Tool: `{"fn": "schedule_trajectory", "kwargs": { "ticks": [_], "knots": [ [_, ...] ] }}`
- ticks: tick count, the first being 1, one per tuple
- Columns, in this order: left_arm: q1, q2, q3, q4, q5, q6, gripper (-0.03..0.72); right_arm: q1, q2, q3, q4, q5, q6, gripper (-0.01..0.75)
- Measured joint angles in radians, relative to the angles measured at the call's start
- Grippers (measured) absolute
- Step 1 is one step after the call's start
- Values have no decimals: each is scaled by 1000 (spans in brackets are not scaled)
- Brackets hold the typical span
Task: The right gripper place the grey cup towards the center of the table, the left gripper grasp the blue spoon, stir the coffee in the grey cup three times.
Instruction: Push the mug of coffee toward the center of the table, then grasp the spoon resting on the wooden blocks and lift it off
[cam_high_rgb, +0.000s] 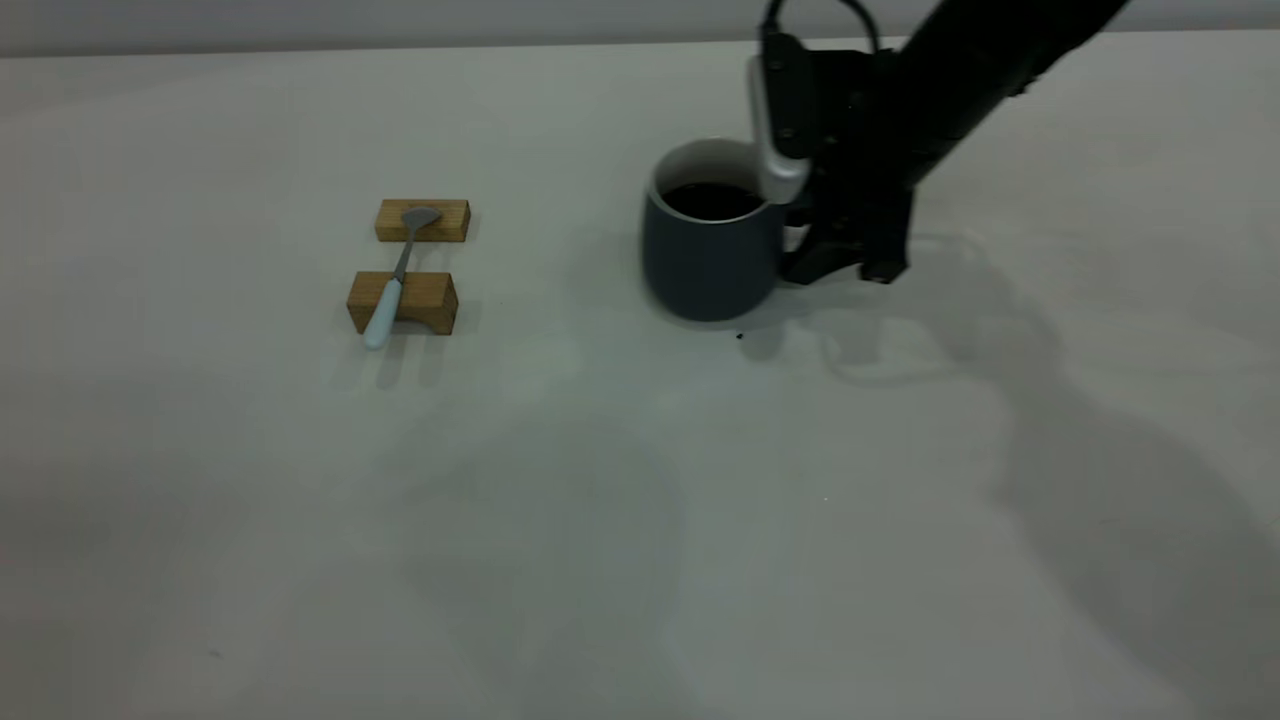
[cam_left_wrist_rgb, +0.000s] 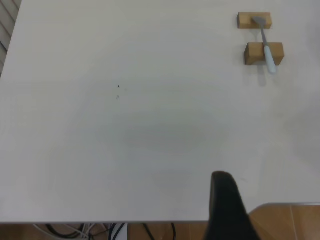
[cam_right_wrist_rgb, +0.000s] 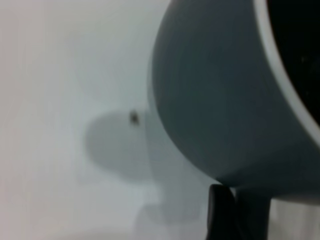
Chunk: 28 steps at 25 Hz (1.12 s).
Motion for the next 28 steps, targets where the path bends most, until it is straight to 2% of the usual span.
{"fn": "schedule_trajectory", "kwargs": {
  "ticks": [4,8,14,17,21,23,28],
  "knots": [
    [0,0,0,0,0,0,519,18,6,-17,17,2,5,485],
    [0,0,0,0,0,0,519,4,1,-19,20,34,61,485],
    [0,0,0,0,0,0,519,-72,-44,-18,-33,155,185,483],
    [0,0,0,0,0,0,519,-120,-82,-16,-103,223,310,483],
    [0,0,0,0,0,0,519,-155,-188,-10,-147,399,663,483],
    [0,0,0,0,0,0,519,-162,-281,-10,-166,476,926,483],
    [0,0,0,0,0,0,519,-163,-557,-8,-404,633,1501,483]
  ]
}}
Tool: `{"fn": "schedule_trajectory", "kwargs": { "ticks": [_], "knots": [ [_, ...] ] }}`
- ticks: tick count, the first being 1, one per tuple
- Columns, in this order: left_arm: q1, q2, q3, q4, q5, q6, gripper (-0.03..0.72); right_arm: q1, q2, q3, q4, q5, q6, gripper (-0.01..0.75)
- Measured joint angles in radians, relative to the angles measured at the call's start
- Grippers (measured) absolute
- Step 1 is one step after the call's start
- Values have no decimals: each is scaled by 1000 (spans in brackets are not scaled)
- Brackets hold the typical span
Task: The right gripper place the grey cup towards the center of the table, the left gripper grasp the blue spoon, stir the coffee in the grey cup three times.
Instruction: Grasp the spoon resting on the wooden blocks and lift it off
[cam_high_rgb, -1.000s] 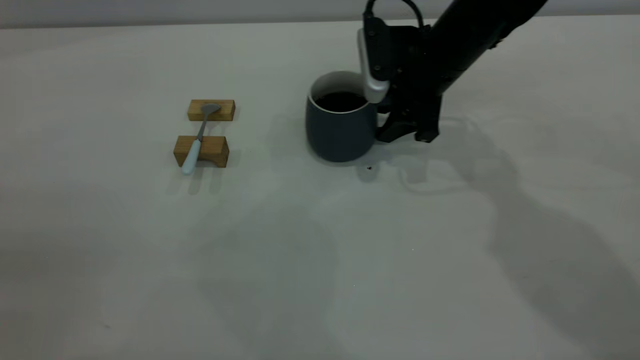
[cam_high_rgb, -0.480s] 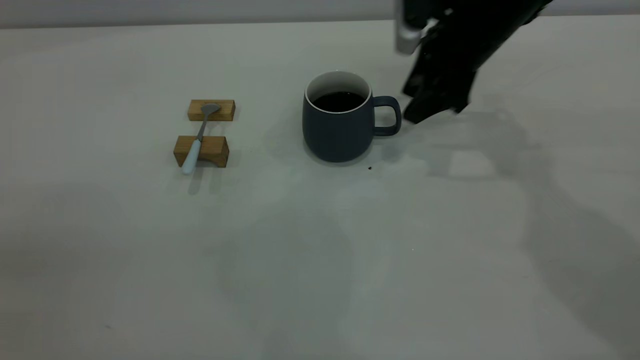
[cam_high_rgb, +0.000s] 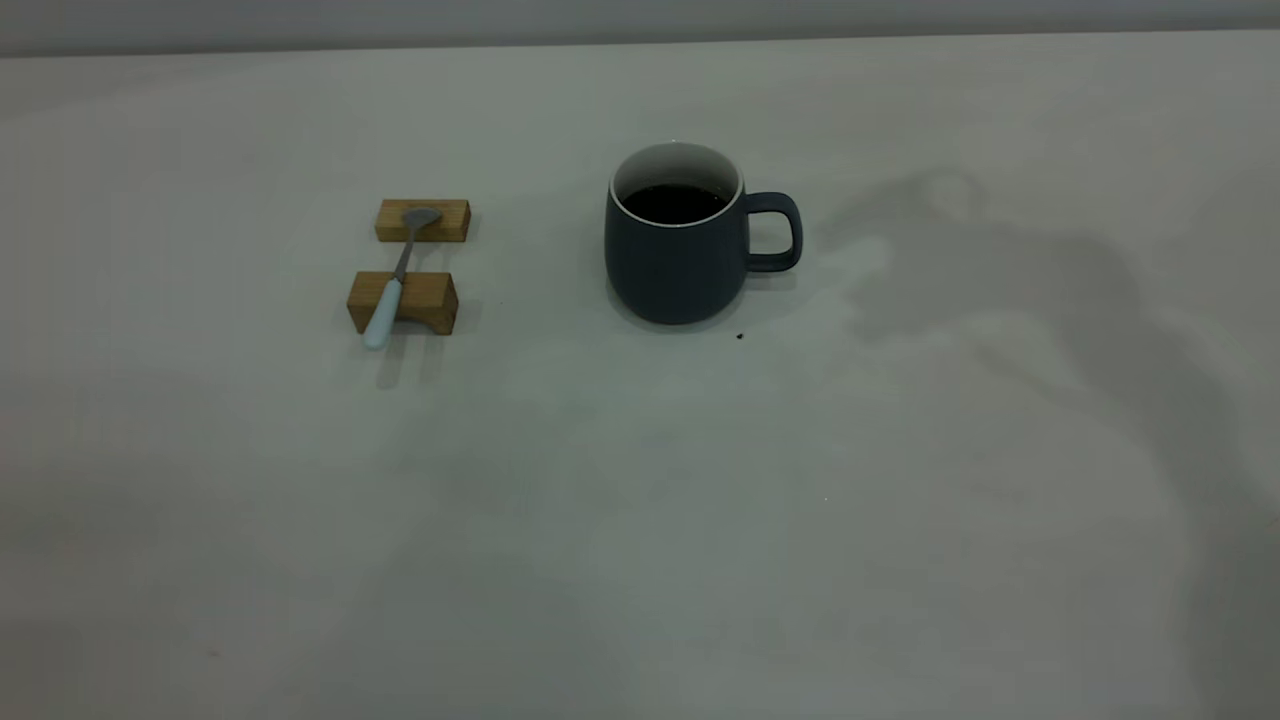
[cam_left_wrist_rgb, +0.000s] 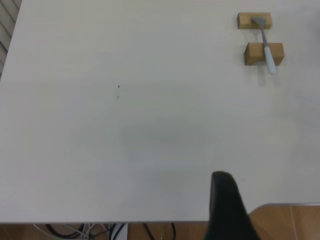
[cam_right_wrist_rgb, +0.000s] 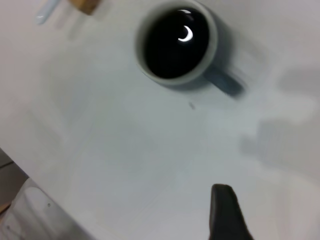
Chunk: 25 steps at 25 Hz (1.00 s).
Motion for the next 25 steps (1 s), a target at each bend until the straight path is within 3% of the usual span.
{"fn": "schedule_trajectory", "kwargs": {
  "ticks": [4,10,18,25],
  "knots": [
    [0,0,0,0,0,0,519,-2,-237,98,-206,88,313,483],
    [0,0,0,0,0,0,519,-2,-596,440,-378,115,525,483],
    [0,0,0,0,0,0,519,-2,-1012,908,-388,107,587,483],
    [0,0,0,0,0,0,519,-5,-1342,1064,-389,80,590,482]
  ]
}}
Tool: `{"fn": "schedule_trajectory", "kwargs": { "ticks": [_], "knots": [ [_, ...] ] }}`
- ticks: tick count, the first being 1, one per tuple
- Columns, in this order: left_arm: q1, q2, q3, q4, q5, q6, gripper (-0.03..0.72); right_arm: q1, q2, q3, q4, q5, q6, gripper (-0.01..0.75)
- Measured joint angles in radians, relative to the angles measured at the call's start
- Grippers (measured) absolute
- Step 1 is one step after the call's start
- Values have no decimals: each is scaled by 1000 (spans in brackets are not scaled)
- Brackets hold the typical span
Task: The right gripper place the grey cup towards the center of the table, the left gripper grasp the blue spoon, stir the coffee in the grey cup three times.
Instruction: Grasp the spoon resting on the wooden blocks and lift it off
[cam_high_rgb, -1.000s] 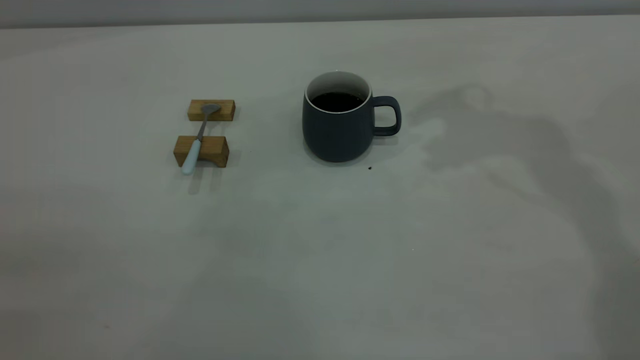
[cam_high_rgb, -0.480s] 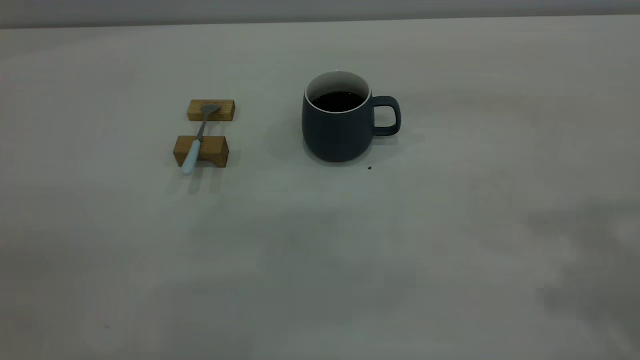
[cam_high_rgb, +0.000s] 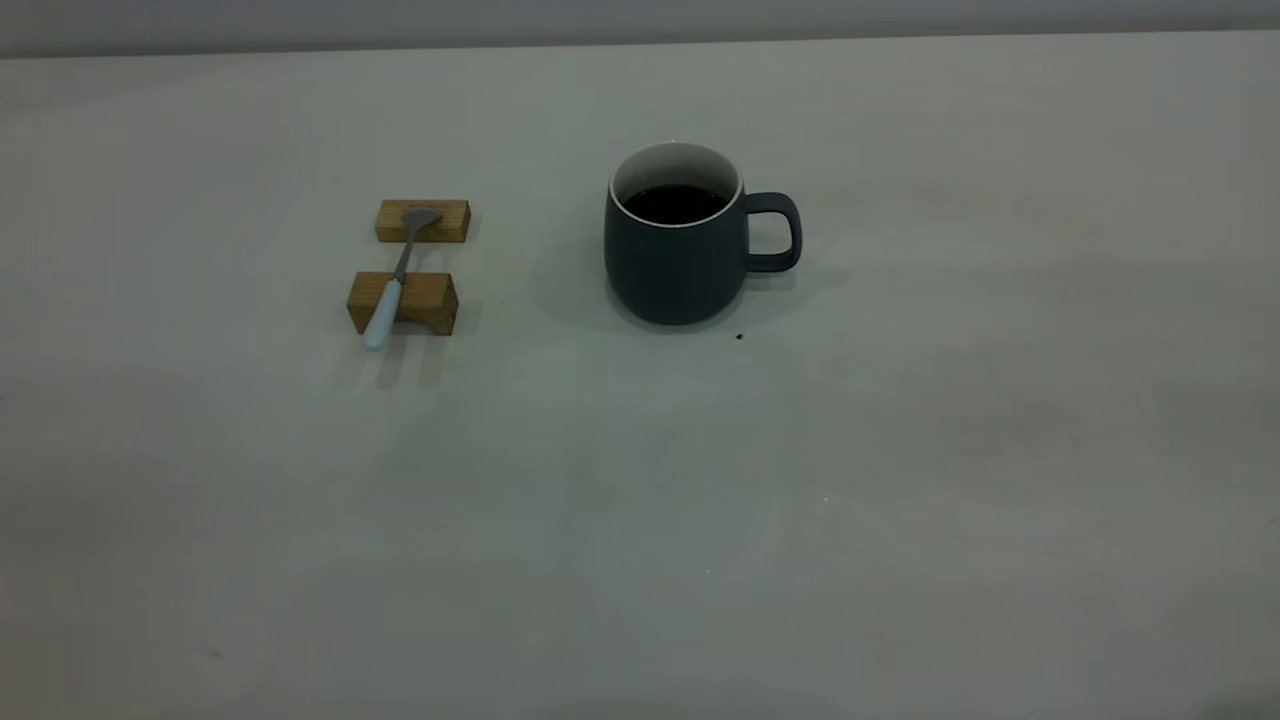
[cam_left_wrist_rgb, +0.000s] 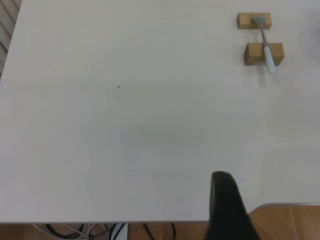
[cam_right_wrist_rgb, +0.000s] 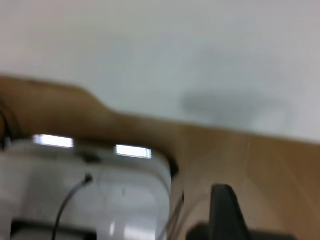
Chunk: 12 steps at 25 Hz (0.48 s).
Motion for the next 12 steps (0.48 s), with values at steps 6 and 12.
{"fn": "schedule_trajectory", "kwargs": {
  "ticks": [6,12],
  "knots": [
    [0,0,0,0,0,0,519,-54,-158,18,-28,-46,0,483],
    [0,0,0,0,0,0,519,-169,-349,32,-32,-21,0,483]
  ]
}}
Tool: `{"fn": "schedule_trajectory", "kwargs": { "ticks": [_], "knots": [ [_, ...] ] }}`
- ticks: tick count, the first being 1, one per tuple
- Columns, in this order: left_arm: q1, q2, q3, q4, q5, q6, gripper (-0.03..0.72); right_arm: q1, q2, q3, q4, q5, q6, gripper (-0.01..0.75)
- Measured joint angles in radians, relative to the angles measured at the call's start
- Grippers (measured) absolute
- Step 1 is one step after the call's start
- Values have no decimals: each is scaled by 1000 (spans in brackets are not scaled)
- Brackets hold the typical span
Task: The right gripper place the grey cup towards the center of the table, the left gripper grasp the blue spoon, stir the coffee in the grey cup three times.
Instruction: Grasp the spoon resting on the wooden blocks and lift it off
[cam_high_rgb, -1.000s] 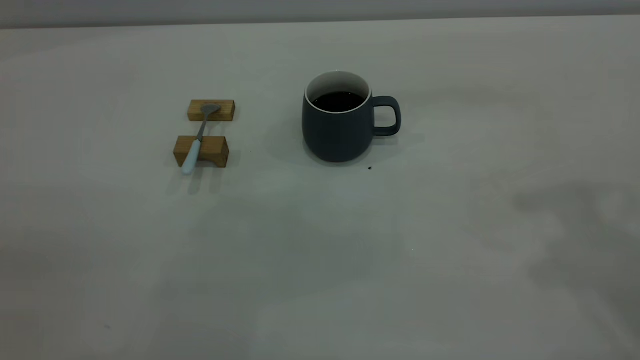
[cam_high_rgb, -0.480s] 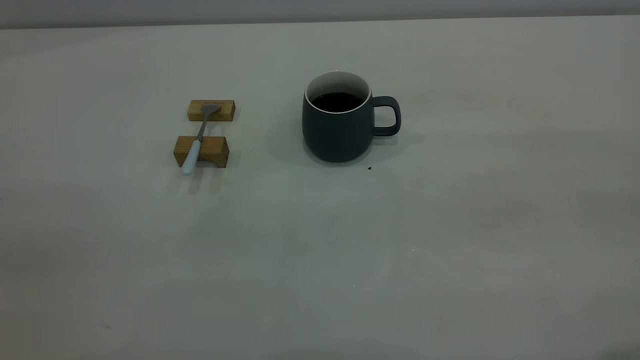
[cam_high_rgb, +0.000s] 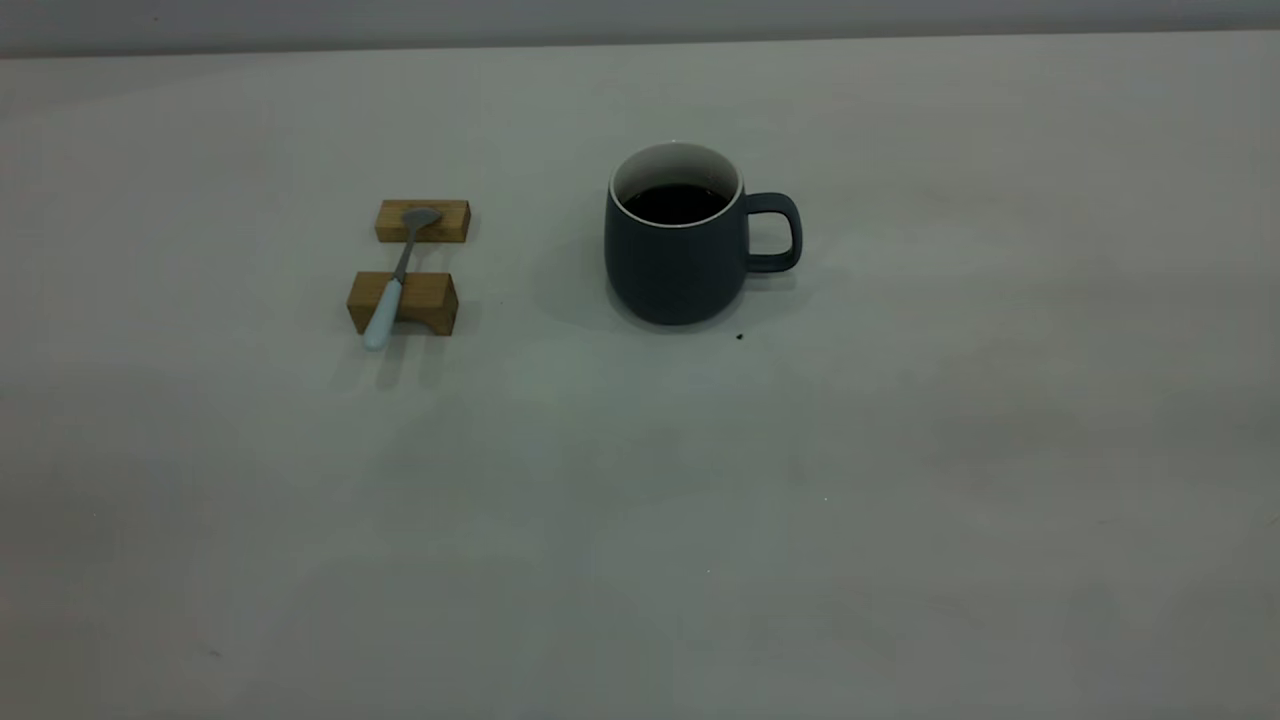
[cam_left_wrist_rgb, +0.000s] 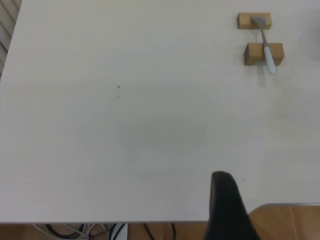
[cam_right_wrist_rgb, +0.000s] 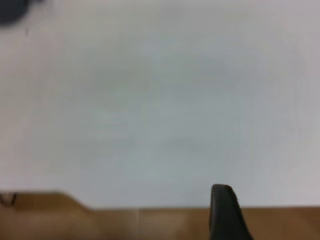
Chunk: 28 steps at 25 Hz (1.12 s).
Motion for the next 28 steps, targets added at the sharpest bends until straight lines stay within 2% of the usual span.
{"fn": "schedule_trajectory", "kwargs": {
  "ticks": [8,28],
  "knots": [
    [0,0,0,0,0,0,519,-10,-230,0,1,14,0,483],
    [0,0,0,0,0,0,519,-1,-239,0,3,18,0,483]
  ]
}}
